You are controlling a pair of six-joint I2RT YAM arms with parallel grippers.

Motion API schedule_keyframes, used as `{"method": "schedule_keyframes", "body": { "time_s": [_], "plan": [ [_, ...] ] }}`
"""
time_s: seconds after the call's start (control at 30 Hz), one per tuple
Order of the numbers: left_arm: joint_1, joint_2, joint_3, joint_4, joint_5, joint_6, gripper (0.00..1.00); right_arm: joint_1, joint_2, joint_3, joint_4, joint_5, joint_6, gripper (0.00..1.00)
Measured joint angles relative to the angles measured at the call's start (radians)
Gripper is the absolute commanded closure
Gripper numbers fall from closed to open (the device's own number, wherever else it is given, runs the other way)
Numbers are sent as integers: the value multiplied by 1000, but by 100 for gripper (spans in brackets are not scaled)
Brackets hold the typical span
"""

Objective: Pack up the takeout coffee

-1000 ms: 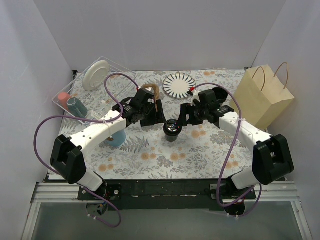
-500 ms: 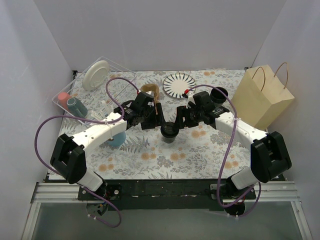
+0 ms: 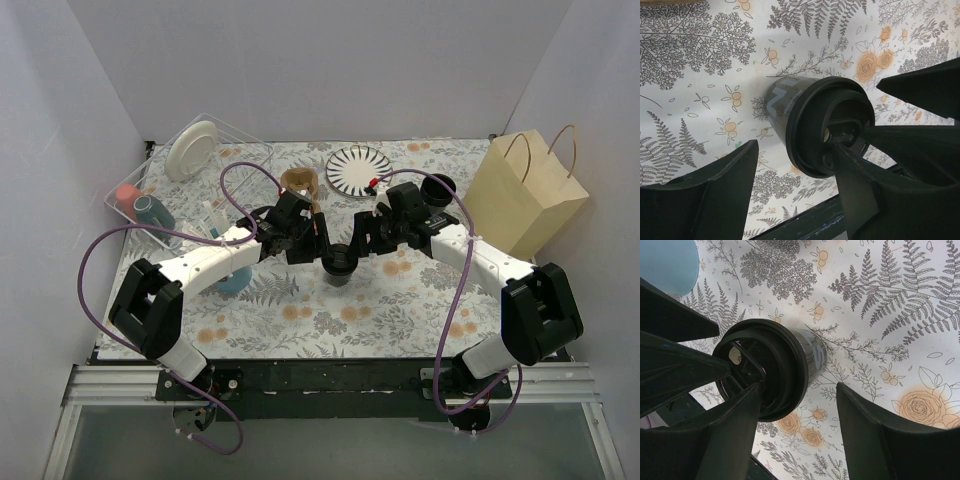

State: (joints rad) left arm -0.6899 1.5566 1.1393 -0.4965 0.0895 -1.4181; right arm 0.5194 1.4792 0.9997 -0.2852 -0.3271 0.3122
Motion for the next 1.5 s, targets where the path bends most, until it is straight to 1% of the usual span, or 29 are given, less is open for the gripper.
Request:
{"method": "schedule_keyframes", "body": {
  "time_s": [0.13,0.17,0.33,0.53,0.6,0.9,0.97,1.23,1.33,1.5],
  "plan": [
    [0,16,-26,29,8,-14,45,0,0,-6,12,3,3,33],
    [0,16,-33,45,10,-17,48,0,-1,-13,20,3,4,33],
    [1,6,-84,130,37,-47,53,-1,-18,-52,60,-5,22,35],
    [2,-44,-177,235,62,-88,64,0,-33,-82,98,-13,31,36],
    [5,-59,-201,259,65,-97,70,0,-33,-82,103,-13,31,36],
    [8,-104,-290,374,76,-113,73,3,-56,-107,116,-15,33,37],
    [8,-111,-312,408,82,-116,75,4,-69,-126,131,-16,35,38],
    [10,-138,-409,558,103,-135,76,2,-115,-206,223,-31,60,41],
    [11,-139,-414,572,109,-132,76,-6,-120,-224,250,-52,67,41],
    [11,-127,-393,551,120,-112,75,-19,-132,-226,244,-72,72,37]
  ]
}}
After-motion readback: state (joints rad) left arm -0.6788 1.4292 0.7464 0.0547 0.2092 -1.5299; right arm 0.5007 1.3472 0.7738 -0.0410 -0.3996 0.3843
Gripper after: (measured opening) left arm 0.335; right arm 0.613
